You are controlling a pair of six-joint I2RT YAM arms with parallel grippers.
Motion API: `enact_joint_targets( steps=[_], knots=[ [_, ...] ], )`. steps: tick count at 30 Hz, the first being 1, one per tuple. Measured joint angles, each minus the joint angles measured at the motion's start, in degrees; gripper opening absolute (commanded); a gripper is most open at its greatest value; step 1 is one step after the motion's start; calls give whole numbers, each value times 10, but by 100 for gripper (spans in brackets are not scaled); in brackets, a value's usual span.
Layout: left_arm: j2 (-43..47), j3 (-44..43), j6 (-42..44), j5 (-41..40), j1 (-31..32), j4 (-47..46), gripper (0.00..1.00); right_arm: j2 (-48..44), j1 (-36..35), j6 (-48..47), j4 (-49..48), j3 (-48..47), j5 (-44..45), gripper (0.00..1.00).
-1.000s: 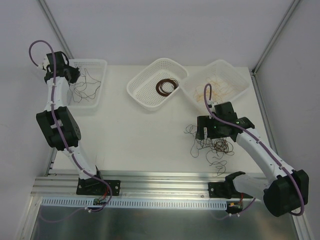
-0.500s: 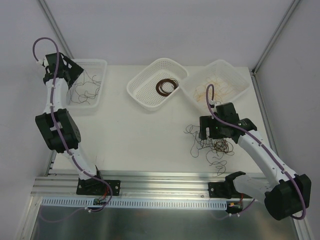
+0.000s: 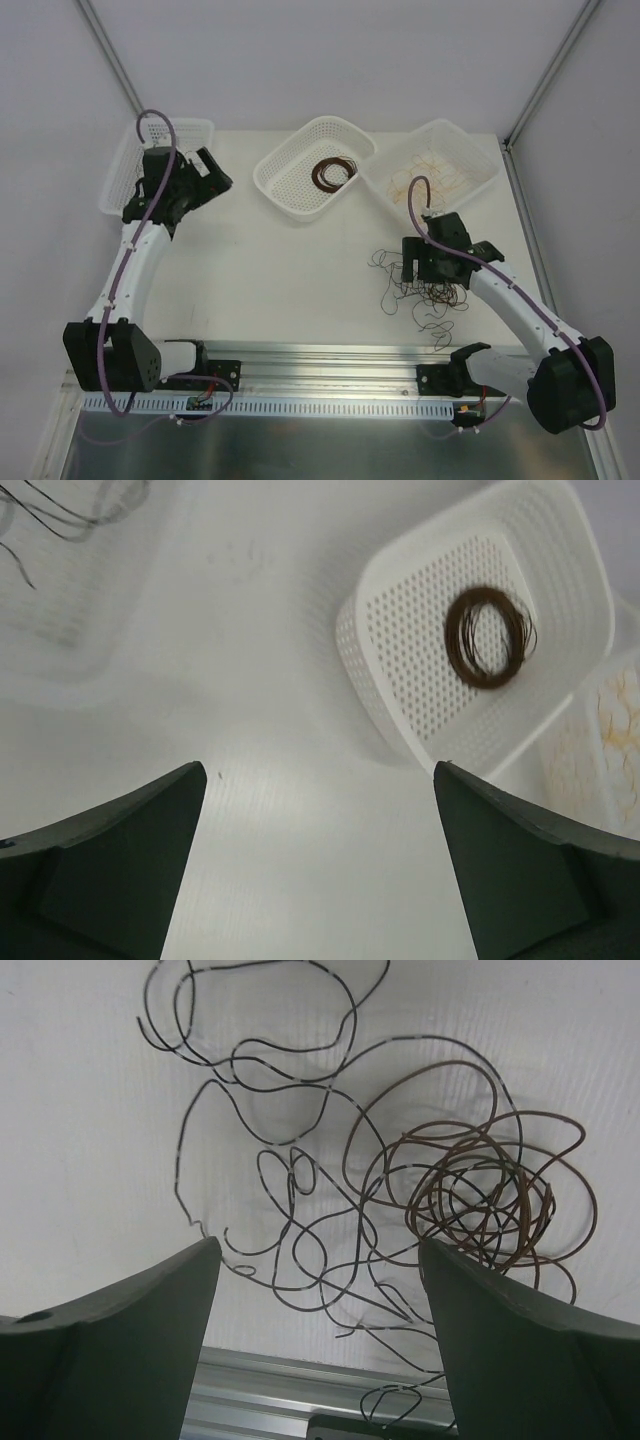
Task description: Untangle the cables
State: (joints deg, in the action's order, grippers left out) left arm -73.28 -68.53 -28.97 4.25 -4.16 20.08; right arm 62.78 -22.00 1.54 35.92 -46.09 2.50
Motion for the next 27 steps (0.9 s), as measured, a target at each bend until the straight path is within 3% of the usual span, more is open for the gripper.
enact_joint_targets(
  steps=[6, 11, 18, 20, 24, 27],
  knots=[
    [78, 140, 11, 28, 146, 7, 99, 38, 0, 41, -32, 53, 18, 75],
    [158, 231, 0, 32, 233, 15, 99, 72, -14, 65, -85, 91, 19, 52],
    [217, 318, -27, 29, 301, 17, 99, 164, -134, 85, -137, 63, 21, 22],
    [233, 339, -37, 28, 313, 17, 99, 198, -180, 90, -144, 29, 21, 17],
    [259, 361, -50, 27, 323, 17, 99, 261, -263, 93, -163, -57, 10, 18],
    [279, 375, -55, 26, 324, 17, 99, 287, -312, 89, -175, -101, -4, 27]
  ],
)
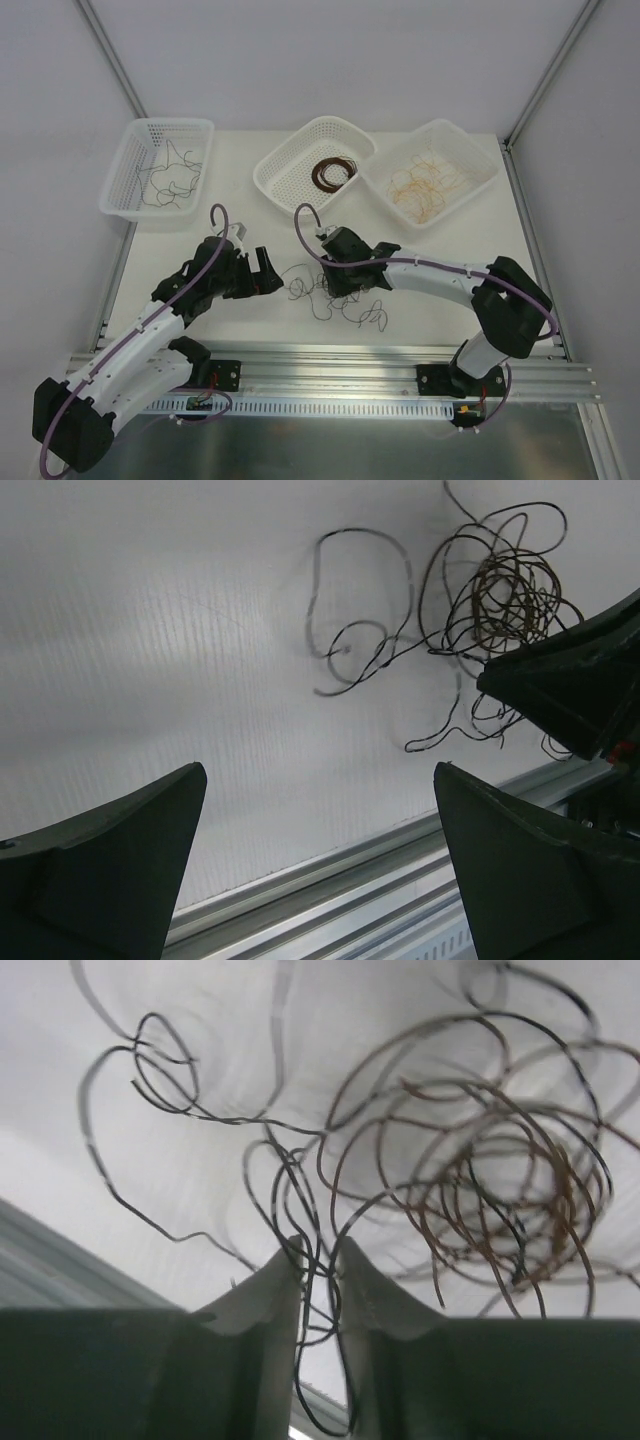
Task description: Untangle the cables
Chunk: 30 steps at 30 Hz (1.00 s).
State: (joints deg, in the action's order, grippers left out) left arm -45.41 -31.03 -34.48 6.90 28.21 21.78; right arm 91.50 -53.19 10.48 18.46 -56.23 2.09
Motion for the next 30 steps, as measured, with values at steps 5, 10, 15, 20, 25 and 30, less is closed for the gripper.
enact_joint_targets(
  steps=[5, 10, 15, 20, 25, 30],
  knots=[
    [0, 4, -12, 0, 4, -1, 99, 2, -23, -2, 5, -17, 3, 45],
    [-42, 4, -41, 1, 16, -6, 94, -9, -15, -2, 27, -17, 21, 52],
    [-88, 3, -82, 0, 42, -10, 88, -30, -7, -2, 30, -17, 26, 55],
    [-121, -3, -124, -3, 80, -11, 84, -31, 9, -2, 30, -17, 22, 55],
    [-138, -28, -173, -23, 110, -13, 84, -30, 19, -2, 28, -17, 13, 56],
    [-157, -45, -216, -47, 131, -18, 79, -27, 22, -2, 25, -17, 2, 56]
  ],
)
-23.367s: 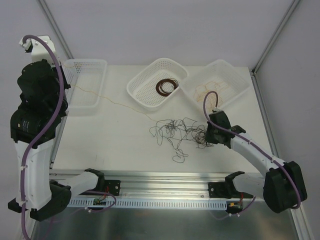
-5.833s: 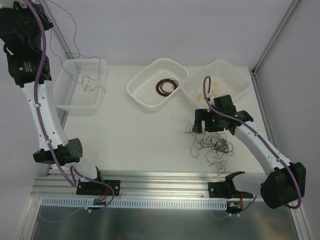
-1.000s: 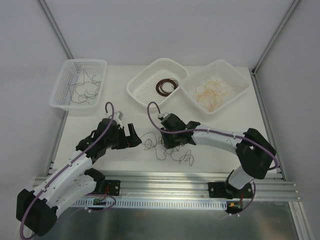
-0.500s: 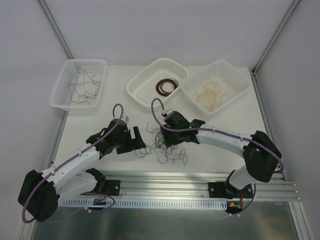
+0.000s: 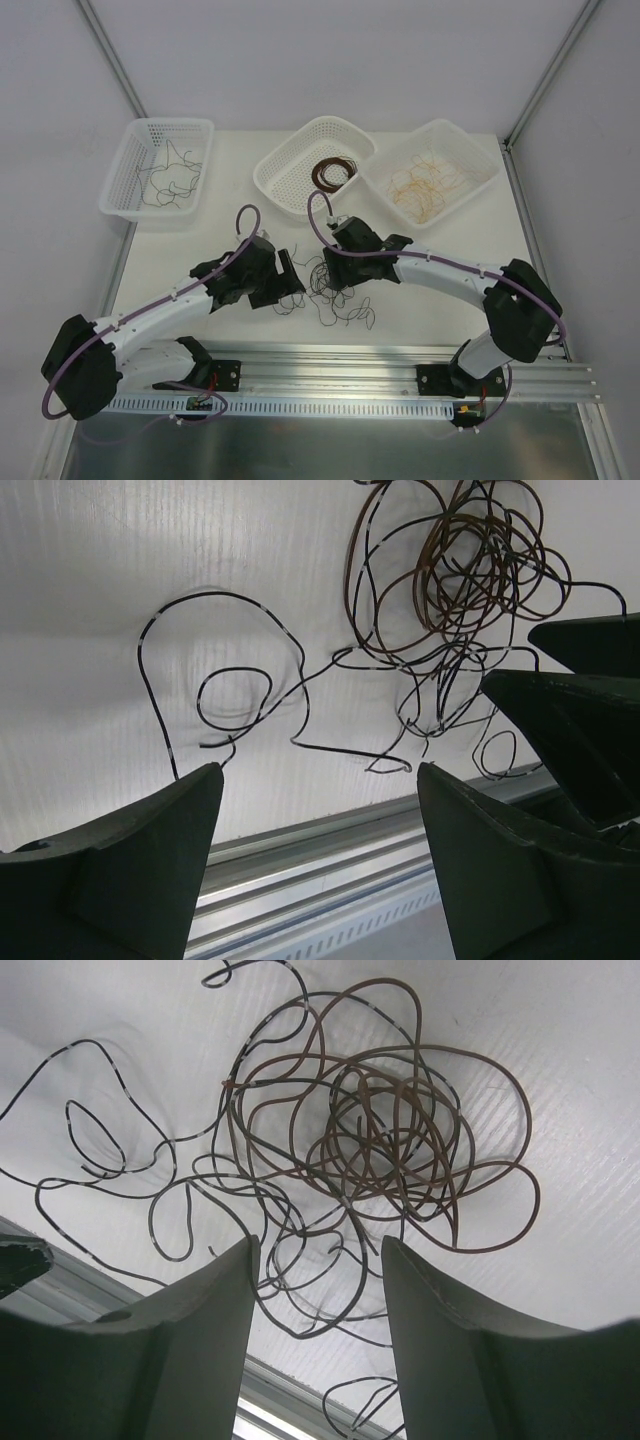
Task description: Untangle the cables
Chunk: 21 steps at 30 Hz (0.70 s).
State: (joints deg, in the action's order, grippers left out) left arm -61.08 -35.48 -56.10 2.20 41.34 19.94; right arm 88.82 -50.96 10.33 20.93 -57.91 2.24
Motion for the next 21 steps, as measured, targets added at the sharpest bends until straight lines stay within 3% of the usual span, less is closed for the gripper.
enact_joint_targets(
  steps=[12, 16, 19, 20, 21],
  knots=[
    [-111, -62, -4, -30, 53, -9, 64, 28, 9, 16, -35, 0, -28, 56],
    [-136, -66, -3, -40, 59, -13, 46, 38, 9, 23, -47, 0, -31, 56],
    [-153, -68, -4, -46, 59, -13, 24, 46, 9, 28, -57, 4, -31, 55],
    [-155, -68, -2, -49, 59, -13, 9, 48, 9, 30, -59, 7, -31, 55],
    [-156, -68, -1, -53, 59, -13, 3, 50, 9, 31, -61, 11, -31, 55]
  ],
)
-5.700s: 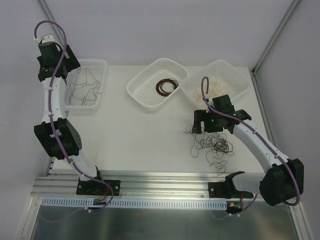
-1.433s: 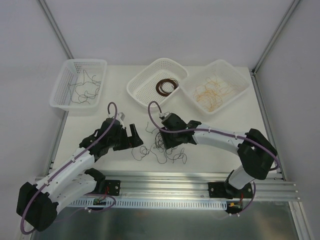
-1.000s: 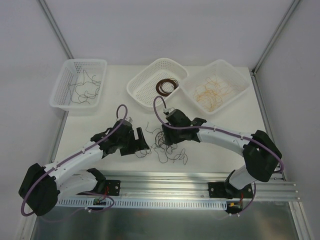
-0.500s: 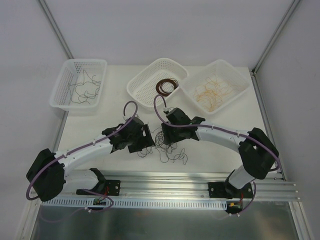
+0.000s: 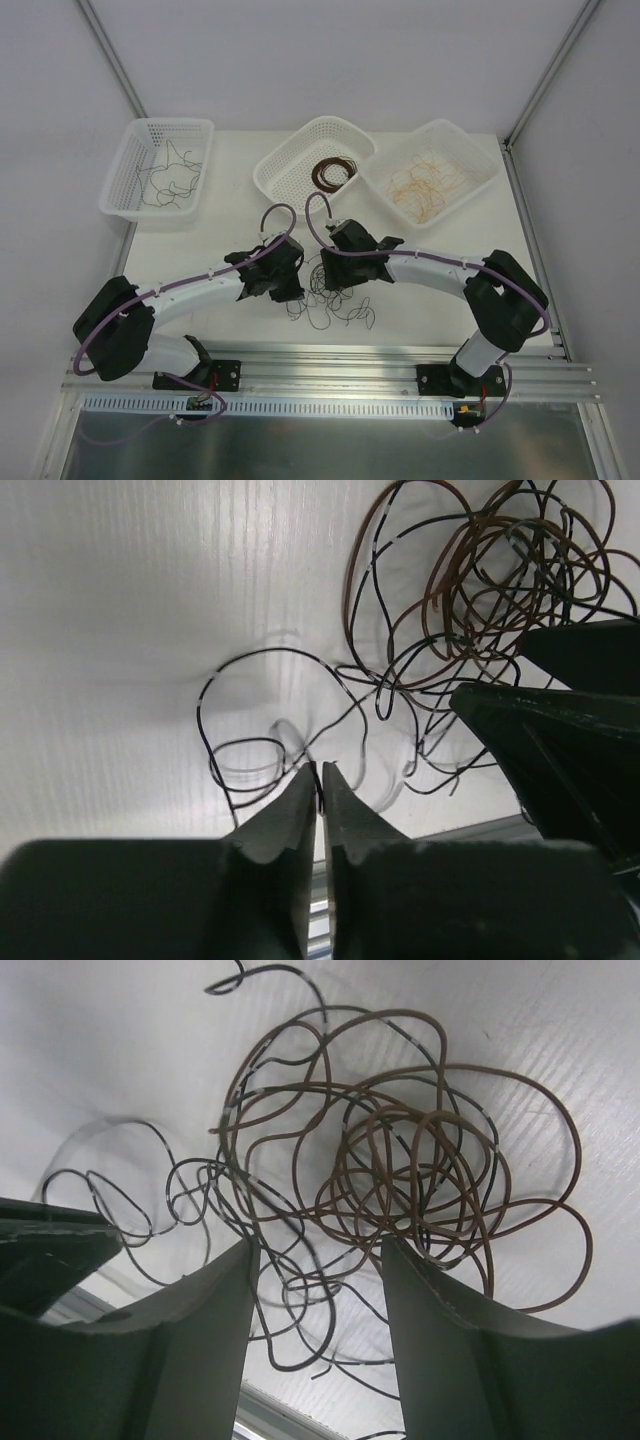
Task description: Untangle the cables
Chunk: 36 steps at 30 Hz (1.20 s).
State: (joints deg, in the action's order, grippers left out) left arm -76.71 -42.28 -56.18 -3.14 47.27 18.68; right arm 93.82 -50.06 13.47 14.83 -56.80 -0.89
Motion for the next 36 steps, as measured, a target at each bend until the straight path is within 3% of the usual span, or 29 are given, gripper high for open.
enact_joint_targets(
  steps=[7, 14, 24, 36],
  knots=[
    [16, 0, 35, -33, 0, 0, 0, 6, 22, 18, -16, 42, -1, 54],
    [142, -9, 98, -113, -13, 35, 0, -21, 70, 39, -56, 83, -10, 55],
    [274, -126, 242, -159, -220, 140, 0, -98, 146, 50, -63, 160, -17, 58],
    [229, -339, 378, -209, -328, 223, 0, -169, 214, 40, -2, 198, -18, 73]
  ],
)
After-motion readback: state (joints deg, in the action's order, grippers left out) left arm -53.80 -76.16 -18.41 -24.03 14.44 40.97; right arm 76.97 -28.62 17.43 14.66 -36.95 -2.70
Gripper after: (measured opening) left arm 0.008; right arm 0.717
